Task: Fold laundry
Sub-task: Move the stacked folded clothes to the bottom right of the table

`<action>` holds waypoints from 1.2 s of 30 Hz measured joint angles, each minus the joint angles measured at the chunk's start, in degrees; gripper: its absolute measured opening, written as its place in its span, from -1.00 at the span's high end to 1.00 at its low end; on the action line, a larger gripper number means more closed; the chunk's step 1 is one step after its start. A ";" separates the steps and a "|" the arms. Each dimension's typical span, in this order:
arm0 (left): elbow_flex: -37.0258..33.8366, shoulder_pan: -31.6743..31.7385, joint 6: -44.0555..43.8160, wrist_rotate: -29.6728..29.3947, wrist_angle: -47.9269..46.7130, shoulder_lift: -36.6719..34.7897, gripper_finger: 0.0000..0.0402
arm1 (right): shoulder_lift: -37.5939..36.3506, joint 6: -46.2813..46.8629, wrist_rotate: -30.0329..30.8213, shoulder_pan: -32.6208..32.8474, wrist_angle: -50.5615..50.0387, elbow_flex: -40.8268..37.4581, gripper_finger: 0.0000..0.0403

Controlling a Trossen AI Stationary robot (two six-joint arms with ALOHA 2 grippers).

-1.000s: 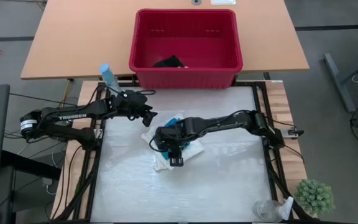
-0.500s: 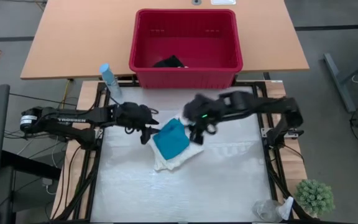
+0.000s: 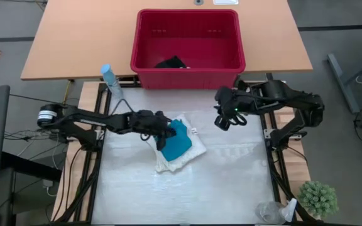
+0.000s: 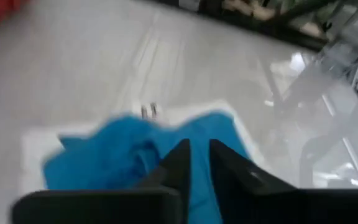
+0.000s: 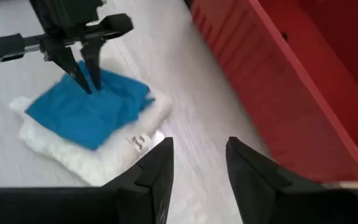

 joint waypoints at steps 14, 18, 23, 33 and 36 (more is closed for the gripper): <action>0.13 0.04 -2.64 -1.47 4.98 16.27 1.00 | 0.48 2.60 -0.29 1.29 -5.21 0.00 0.19; 0.15 0.26 -4.65 -0.81 5.98 17.78 1.00 | 0.48 2.03 -0.27 1.25 -5.79 0.00 0.19; 0.86 1.94 -4.29 -0.49 4.99 15.67 1.00 | 0.48 0.90 0.56 1.27 -5.79 0.00 0.19; 13.89 4.24 5.54 1.28 -11.45 7.35 1.00 | 0.38 0.51 1.44 1.29 -5.74 0.00 0.19; 18.12 4.22 10.16 -2.57 -23.24 4.56 1.00 | 0.38 1.56 1.41 1.78 -5.75 0.00 0.19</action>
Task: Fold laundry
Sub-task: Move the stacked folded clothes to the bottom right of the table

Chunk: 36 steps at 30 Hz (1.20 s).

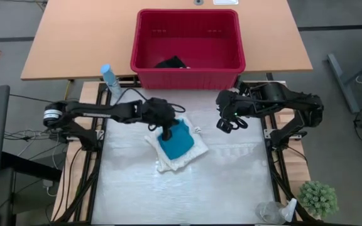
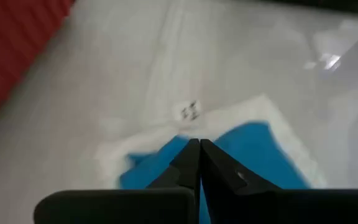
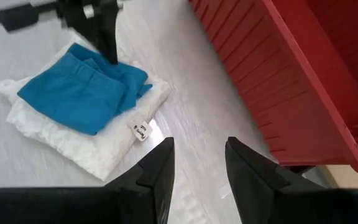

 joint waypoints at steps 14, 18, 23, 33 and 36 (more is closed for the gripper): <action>-16.23 2.93 -2.98 -7.84 -3.13 -4.86 1.00 | -0.02 4.38 0.99 4.92 -0.02 0.02 0.19; -19.58 3.08 -6.85 -7.38 -0.55 -4.86 1.00 | -0.04 4.60 1.03 6.20 0.00 0.02 0.19; -20.96 2.24 -9.69 -3.93 0.19 -3.88 1.00 | -0.03 4.70 1.08 6.52 0.03 0.02 0.19; -17.53 -2.60 -17.28 12.25 6.73 3.72 1.00 | -0.04 4.47 1.11 6.50 0.26 0.07 0.19; -14.07 -4.94 -17.26 14.80 7.11 7.64 1.00 | -0.04 4.42 1.11 6.50 0.35 0.06 0.19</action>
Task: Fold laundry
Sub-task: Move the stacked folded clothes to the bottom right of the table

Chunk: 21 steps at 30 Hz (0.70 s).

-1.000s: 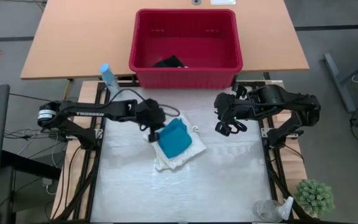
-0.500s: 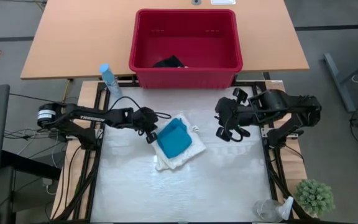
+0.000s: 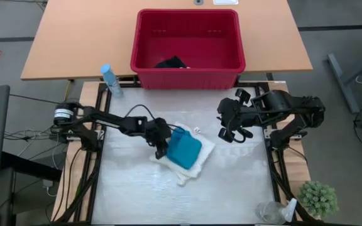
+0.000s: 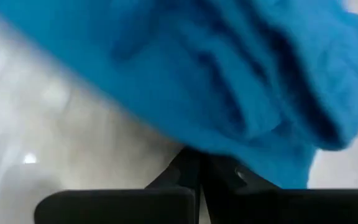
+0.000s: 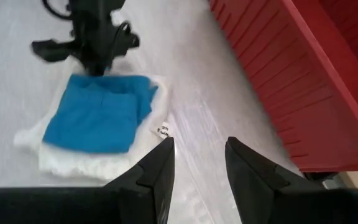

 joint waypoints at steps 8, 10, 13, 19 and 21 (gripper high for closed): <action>15.16 -3.56 9.18 6.48 -1.18 12.43 1.00 | 0.00 0.10 0.07 0.00 0.11 0.01 0.19; 18.69 -3.41 12.23 8.38 -3.82 14.60 1.00 | 0.00 0.15 0.06 0.00 0.24 0.01 0.19; 23.81 -2.92 15.61 9.01 -8.74 15.77 1.00 | 0.00 1.10 0.05 0.30 0.48 0.01 0.19; 36.46 -1.29 19.36 8.47 -21.40 14.72 1.00 | 0.00 2.31 0.32 2.29 0.14 0.01 0.19; 40.38 -0.80 21.79 6.46 -28.37 14.05 1.00 | 0.00 2.97 1.27 3.00 0.02 0.01 0.19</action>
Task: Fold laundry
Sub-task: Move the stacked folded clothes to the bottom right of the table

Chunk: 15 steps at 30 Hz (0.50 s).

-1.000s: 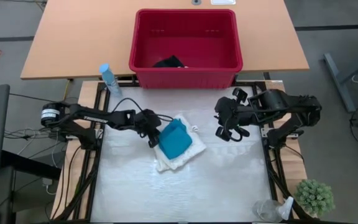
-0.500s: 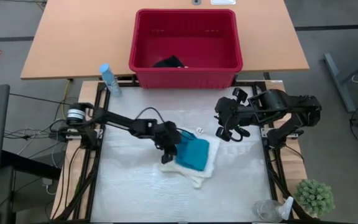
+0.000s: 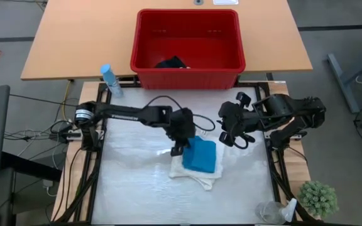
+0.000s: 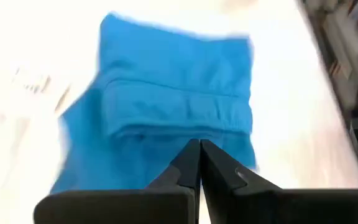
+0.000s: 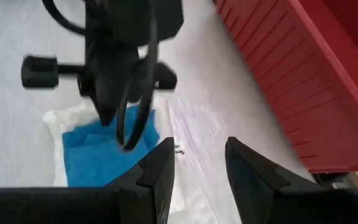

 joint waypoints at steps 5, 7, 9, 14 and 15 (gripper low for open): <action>5.28 0.81 4.50 -6.59 -17.02 -0.74 1.00 | 0.00 1.55 0.97 1.78 -0.24 -0.01 0.19; 4.69 1.22 5.12 -14.37 -17.93 -0.95 1.00 | 0.00 2.81 1.39 2.74 -0.35 0.00 0.19; 2.42 2.43 4.43 -17.80 -15.61 -1.12 1.00 | 0.00 3.82 1.77 4.16 -0.39 0.00 0.19; -6.20 6.12 0.60 -12.14 1.57 -1.18 1.00 | 0.00 8.33 2.25 8.01 -0.39 -0.02 0.19; -7.89 6.37 0.12 -12.97 5.00 -1.18 1.00 | 0.00 9.45 2.27 8.86 -0.42 0.00 0.19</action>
